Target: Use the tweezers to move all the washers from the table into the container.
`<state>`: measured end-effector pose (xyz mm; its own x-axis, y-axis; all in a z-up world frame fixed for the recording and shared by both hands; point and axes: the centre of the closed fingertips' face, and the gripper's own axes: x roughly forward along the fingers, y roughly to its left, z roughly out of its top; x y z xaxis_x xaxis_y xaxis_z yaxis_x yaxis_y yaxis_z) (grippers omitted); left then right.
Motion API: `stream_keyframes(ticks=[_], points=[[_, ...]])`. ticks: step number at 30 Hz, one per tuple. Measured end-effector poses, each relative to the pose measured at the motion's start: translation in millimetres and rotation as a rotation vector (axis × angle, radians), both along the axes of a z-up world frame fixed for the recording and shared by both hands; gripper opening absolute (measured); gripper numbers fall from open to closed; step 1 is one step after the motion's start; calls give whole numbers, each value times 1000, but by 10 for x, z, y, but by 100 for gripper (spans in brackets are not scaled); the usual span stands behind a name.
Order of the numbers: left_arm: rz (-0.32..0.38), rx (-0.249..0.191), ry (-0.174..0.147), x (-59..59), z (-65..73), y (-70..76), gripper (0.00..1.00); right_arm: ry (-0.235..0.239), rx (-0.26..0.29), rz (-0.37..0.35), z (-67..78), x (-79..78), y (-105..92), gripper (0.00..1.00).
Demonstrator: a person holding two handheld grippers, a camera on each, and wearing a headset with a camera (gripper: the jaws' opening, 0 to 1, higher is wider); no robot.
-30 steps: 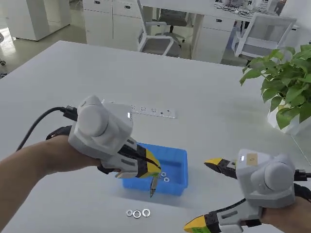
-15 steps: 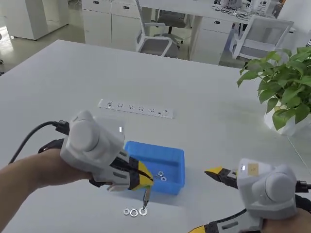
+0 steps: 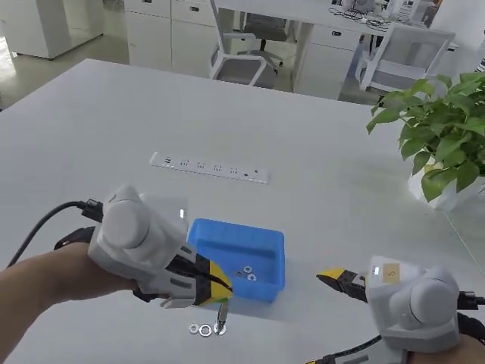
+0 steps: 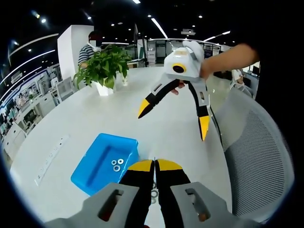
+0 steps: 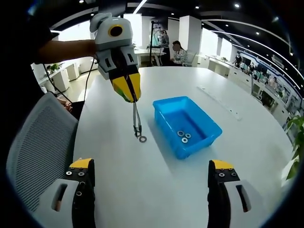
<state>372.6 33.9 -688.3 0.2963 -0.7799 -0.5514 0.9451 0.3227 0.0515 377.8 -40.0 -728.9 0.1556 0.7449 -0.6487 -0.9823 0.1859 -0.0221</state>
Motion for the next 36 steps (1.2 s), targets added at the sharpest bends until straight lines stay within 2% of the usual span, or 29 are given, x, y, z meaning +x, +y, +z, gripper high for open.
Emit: stream_keyframes(ticks=[5, 9, 15, 23, 29, 36], points=[[-1, -3, -8, 12, -26, -3, 5, 6, -7, 4, -32, -29, -6, 100], [-2, 2, 1, 4, -67, 3, 5, 10, -10, 5, -42, -37, -8, 100], [5, -20, 3, 2, -60, -5, 5, 12, -14, 9, -51, -45, -4, 100], [-13, -4, -8, -1, -60, 7, 5, 11, -2, 38, -62, -62, 88, 96], [-21, -5, -3, -12, -59, -9, 5, -7, 11, 98, -50, -72, 186, 88], [-27, -3, 10, -17, -67, 5, 5, -30, -5, 214, -87, -110, 338, 68]])
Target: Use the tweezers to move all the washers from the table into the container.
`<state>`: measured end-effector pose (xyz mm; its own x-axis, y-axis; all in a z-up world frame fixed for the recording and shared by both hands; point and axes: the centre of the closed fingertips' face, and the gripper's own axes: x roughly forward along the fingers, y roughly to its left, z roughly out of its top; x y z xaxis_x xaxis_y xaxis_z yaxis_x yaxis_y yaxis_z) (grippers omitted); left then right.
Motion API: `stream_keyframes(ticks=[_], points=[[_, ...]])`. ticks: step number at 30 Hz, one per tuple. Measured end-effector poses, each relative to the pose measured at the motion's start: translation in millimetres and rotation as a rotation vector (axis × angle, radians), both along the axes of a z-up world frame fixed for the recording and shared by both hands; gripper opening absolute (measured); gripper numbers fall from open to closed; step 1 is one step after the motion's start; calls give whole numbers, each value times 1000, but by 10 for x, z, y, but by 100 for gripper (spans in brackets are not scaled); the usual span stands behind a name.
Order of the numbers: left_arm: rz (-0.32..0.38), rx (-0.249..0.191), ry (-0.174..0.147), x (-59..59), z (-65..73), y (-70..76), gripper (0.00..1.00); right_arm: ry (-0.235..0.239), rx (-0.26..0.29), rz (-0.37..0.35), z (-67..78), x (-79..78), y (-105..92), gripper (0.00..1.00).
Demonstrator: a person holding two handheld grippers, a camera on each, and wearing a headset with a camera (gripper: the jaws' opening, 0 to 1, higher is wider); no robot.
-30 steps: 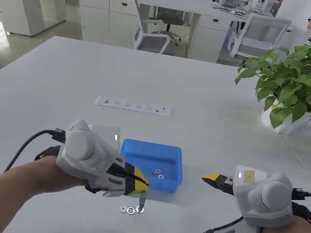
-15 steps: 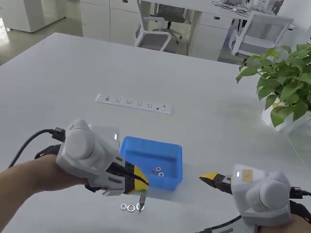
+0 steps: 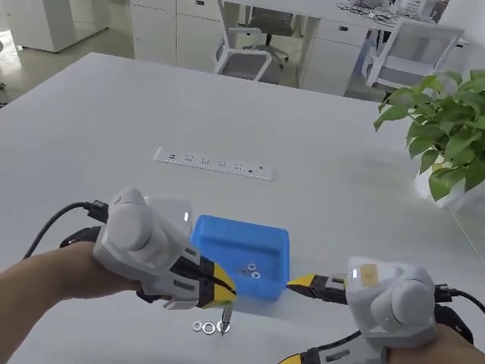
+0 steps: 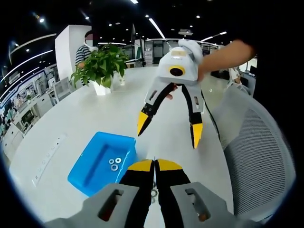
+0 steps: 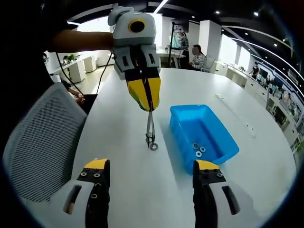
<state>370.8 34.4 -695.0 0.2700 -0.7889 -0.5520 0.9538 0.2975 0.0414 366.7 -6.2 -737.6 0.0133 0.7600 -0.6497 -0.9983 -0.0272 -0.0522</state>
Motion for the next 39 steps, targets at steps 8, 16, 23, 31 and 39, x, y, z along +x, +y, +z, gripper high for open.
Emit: stream_keyframes(ticks=[8, 16, 23, 31, 39], points=[[-2, -1, 7, -17, -16, 31, 5, -24, -22, 109, -68, -8, 173, 48], [-3, 11, 0, -14, -20, 37, 5, -22, -37, 155, -135, 2, 298, 36], [-11, 9, 2, -15, -21, 13, 5, -27, -41, 193, -188, -5, 425, 29], [-19, 15, 2, -5, -21, -8, 5, -36, -49, 237, -227, -13, 543, 22], [-21, 18, 7, -9, -22, -11, 5, -33, -56, 260, -263, -30, 624, 14]])
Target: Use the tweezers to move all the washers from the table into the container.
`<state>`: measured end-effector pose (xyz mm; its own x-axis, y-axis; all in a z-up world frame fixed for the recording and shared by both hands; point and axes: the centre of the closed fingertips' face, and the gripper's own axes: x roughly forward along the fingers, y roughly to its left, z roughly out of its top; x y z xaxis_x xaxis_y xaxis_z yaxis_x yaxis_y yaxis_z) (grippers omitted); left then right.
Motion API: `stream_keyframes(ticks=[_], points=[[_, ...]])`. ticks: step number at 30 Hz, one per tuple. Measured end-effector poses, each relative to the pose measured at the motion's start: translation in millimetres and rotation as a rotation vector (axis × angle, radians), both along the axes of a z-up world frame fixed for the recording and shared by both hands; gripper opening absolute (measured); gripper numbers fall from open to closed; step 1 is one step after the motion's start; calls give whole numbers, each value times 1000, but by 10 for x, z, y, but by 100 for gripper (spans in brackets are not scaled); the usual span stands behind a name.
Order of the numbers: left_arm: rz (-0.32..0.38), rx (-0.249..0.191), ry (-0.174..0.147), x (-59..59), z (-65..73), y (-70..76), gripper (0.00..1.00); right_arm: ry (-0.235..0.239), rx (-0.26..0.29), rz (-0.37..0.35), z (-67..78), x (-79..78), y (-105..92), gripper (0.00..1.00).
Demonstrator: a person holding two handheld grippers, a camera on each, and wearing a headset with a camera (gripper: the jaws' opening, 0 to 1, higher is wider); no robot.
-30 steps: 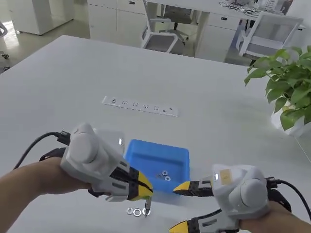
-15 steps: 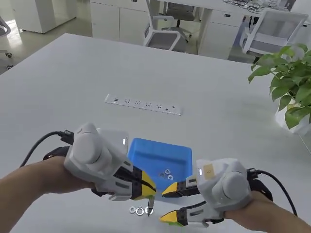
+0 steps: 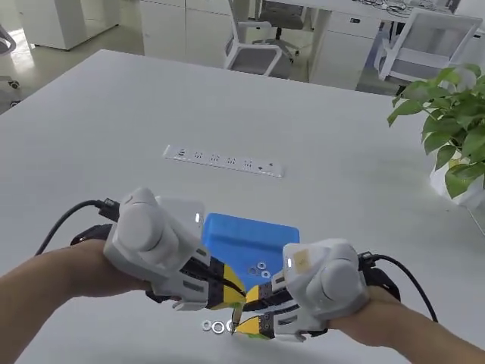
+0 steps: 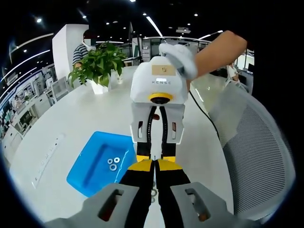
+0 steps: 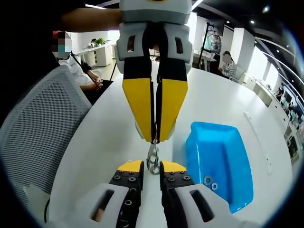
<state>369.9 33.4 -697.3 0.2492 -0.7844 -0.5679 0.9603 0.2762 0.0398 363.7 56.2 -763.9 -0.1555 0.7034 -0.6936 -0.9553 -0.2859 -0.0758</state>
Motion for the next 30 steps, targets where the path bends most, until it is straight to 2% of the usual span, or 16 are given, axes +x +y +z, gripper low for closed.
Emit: stream_keyframes(ticks=[9, 21, 23, 30], points=[[8, 0, 8, 6, -6, 16, 5, -23, -25, 23, -62, -4, 39, 11], [20, 9, 6, 28, -18, 11, 5, -7, -49, 4, -82, 5, 31, 9], [21, 17, -4, 35, -18, 9, 5, -4, -47, -2, -82, 9, 31, 8], [30, 19, 5, 32, -22, 5, 6, 1, -47, -7, -78, 4, 29, 8]])
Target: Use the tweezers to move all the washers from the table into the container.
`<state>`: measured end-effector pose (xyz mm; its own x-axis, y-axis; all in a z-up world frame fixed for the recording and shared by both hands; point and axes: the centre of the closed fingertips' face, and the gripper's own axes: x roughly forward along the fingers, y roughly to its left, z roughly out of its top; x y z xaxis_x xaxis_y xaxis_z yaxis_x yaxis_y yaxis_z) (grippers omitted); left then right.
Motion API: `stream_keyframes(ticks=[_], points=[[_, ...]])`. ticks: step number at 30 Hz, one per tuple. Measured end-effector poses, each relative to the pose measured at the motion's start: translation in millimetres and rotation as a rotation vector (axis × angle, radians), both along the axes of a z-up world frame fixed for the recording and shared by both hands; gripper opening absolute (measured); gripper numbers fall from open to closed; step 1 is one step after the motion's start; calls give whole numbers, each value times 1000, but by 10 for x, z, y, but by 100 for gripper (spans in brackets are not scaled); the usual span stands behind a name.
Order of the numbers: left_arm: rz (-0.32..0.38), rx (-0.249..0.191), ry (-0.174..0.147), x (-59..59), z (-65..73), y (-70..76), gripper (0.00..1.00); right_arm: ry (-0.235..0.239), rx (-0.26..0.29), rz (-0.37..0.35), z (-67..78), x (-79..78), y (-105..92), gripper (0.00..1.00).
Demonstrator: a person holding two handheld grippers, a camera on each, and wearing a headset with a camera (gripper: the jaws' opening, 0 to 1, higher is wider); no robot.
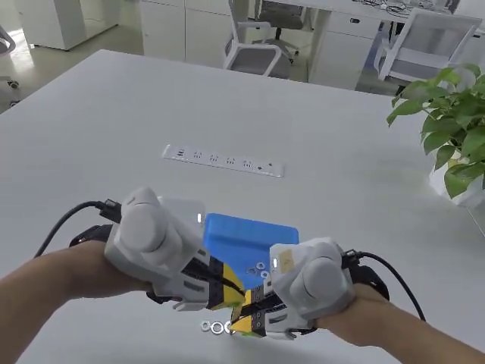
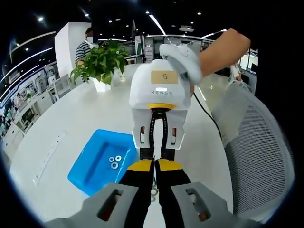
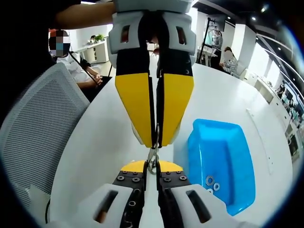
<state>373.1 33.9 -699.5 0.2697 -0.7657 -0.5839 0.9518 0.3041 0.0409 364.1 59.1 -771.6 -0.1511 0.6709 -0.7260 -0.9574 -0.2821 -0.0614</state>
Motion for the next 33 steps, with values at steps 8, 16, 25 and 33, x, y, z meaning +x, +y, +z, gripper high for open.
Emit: stream_keyframes(ticks=[8, 16, 25, 33], points=[[10, 1, 19, -32, -19, 20, 12, 0, -4, 3, 0, -3, 4, 8], [37, -24, 14, -13, 56, 60, 17, -6, -8, 6, 11, -17, -9, 8], [76, -38, 26, -47, 52, 130, 26, -8, -1, 5, 84, -26, -32, 8], [115, -63, 49, -100, 48, 211, 34, -16, 12, 21, 204, -57, -37, 9]])
